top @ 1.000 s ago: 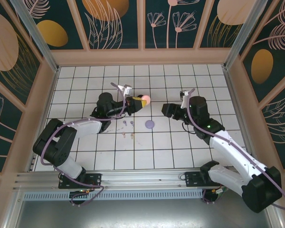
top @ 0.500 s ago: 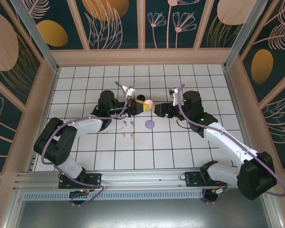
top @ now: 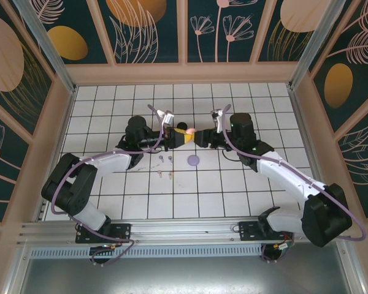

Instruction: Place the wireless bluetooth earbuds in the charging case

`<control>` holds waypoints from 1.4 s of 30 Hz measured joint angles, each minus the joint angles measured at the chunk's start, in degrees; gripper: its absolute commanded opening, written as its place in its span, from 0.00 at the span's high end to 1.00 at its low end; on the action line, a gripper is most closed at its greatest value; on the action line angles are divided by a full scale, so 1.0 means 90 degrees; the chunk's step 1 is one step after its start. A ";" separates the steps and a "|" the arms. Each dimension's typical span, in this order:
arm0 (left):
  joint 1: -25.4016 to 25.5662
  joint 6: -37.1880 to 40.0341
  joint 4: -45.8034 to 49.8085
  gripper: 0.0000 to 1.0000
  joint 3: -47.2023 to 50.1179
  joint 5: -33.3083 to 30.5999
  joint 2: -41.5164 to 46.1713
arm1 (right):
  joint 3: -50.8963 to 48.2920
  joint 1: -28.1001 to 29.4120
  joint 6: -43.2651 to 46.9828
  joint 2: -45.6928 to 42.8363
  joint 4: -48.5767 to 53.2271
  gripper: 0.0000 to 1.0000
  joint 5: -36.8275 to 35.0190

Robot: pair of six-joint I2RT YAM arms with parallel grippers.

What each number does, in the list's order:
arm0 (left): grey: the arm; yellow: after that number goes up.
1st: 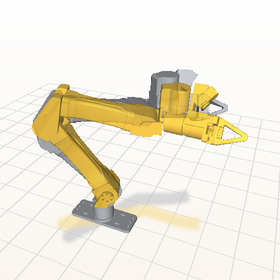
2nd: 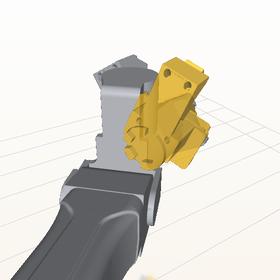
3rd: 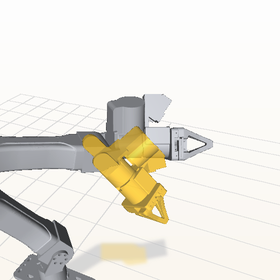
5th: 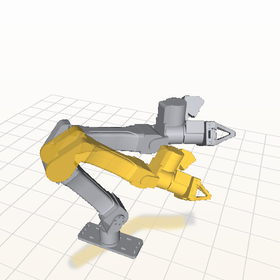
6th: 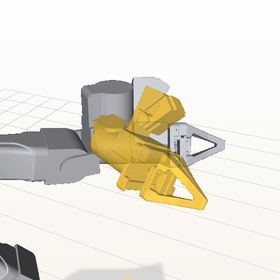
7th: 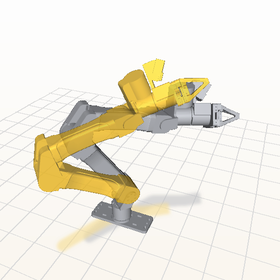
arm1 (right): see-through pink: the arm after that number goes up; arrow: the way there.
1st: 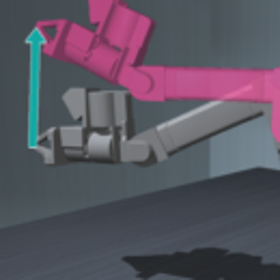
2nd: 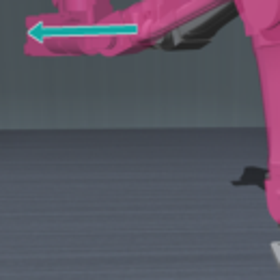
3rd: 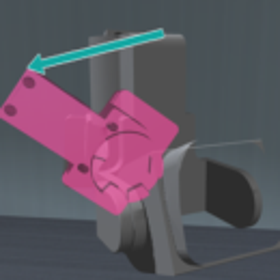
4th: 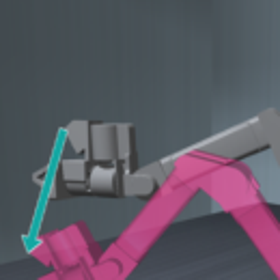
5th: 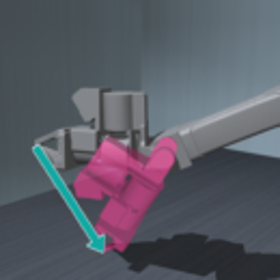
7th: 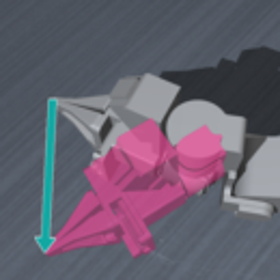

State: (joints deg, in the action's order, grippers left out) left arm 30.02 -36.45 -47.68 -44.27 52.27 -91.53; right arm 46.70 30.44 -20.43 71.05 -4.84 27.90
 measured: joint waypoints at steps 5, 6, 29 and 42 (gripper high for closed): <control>-0.0007 -0.0005 0.0049 1.00 0.0002 -0.0068 0.0017 | -0.0007 -0.0080 -0.0095 0.0005 -0.0066 0.50 -0.0102; -0.0012 -0.0022 0.0046 1.00 0.0002 -0.0046 0.0027 | -0.0024 -0.0148 -0.0126 0.0022 -0.0114 0.51 -0.0155; 0.0036 -0.0138 -0.0185 1.00 0.0109 0.0379 0.0291 | -0.0634 -0.0537 -0.0386 -0.0748 -0.0306 0.52 0.0923; 0.0053 -0.0146 -0.0199 1.00 0.0109 0.0386 0.0291 | -0.0430 -0.0369 -0.0389 -0.0313 -0.0418 0.57 0.1015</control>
State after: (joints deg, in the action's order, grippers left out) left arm 30.50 -37.76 -49.47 -43.29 55.75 -88.90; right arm 42.83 27.11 -23.92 68.23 -8.60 37.04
